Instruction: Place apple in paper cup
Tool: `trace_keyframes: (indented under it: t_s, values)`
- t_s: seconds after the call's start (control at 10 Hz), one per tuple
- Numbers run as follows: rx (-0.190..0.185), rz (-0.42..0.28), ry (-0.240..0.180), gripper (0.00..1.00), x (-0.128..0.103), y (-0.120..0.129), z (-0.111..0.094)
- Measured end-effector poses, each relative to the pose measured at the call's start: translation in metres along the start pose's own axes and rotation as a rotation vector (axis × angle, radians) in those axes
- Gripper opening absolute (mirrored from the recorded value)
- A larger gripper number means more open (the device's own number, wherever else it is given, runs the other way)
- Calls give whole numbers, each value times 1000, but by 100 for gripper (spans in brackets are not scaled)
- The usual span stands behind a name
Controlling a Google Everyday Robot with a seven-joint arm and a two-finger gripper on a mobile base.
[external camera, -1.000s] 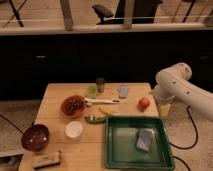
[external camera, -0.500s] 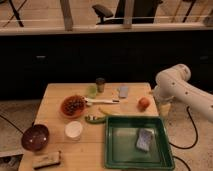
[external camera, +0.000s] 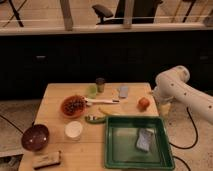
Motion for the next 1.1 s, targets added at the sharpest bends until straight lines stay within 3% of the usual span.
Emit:
trace_keyframes:
  t_s: [1.1]
  values:
    - [27,-126,9,80,7,-12,39]
